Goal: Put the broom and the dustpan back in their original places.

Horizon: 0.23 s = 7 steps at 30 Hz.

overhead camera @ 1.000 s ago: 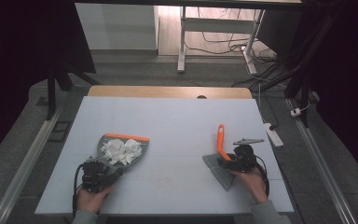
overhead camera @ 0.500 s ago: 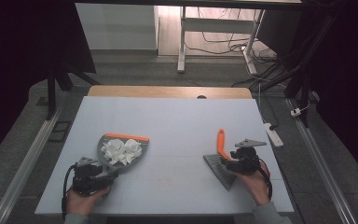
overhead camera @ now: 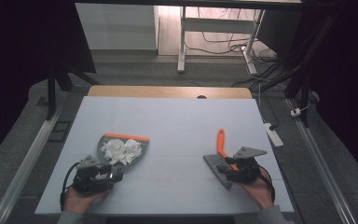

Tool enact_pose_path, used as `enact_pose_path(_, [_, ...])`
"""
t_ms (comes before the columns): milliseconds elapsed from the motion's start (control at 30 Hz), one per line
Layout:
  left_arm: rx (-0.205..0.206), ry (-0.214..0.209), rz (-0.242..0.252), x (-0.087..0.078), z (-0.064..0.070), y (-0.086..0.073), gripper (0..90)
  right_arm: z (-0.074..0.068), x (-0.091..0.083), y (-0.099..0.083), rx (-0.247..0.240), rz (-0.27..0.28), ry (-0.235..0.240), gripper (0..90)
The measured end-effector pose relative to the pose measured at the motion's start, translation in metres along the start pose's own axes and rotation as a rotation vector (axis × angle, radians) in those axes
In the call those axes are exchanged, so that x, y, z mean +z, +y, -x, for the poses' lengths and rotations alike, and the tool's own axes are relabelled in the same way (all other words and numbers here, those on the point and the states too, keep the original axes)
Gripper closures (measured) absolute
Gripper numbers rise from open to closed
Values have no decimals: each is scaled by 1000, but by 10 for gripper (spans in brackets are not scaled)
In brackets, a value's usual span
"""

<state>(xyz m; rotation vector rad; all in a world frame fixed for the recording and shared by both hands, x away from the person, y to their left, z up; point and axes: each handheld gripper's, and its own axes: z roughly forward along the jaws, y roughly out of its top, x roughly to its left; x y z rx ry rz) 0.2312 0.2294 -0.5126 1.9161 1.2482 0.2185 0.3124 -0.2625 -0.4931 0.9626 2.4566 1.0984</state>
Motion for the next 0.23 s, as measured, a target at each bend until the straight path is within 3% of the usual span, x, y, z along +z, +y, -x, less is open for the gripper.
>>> enact_pose_path(233, [19,-24,2,0,-1,0,367,-3,-5,-1,-37,47,35,487])
